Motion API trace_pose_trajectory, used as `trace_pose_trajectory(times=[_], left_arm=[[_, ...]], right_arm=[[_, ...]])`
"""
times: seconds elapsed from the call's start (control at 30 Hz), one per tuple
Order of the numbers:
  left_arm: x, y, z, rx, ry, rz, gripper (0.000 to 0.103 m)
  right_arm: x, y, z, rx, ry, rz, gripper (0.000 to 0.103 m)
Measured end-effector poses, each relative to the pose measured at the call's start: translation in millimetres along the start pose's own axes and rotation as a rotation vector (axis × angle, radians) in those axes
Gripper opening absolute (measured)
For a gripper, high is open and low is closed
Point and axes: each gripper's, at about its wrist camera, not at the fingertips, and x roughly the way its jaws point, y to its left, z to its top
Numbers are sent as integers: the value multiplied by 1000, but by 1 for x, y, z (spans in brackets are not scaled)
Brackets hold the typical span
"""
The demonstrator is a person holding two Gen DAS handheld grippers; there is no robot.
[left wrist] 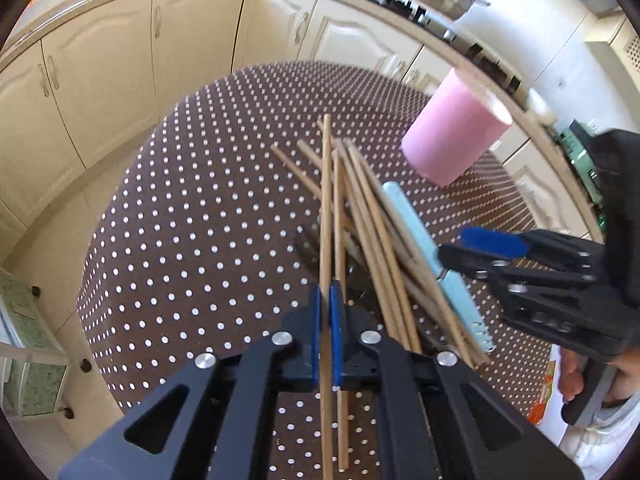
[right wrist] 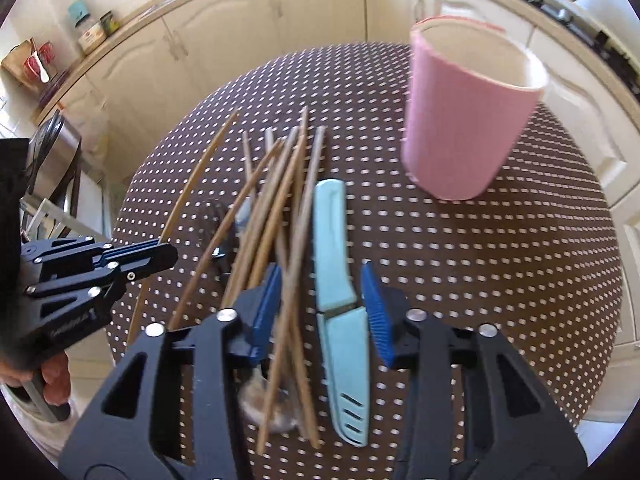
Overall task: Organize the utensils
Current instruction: 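Close the left tool on one wooden chopstick and lift it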
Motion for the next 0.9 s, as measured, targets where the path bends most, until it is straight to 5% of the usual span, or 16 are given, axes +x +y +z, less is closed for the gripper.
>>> trace_pose_trajectory(times=[0.37,0.63,0.9], left_arm=[[-17,1,7,9,-82,-28,5],[-10,-2,18,13,-106,-33,5],[-11,-7,29,29,-138,-60,5]], right_arm=[[31,19,24,0,116,-30,24],[54,22,43,30,158,3,7],[44,19,44,70,60,70,6]])
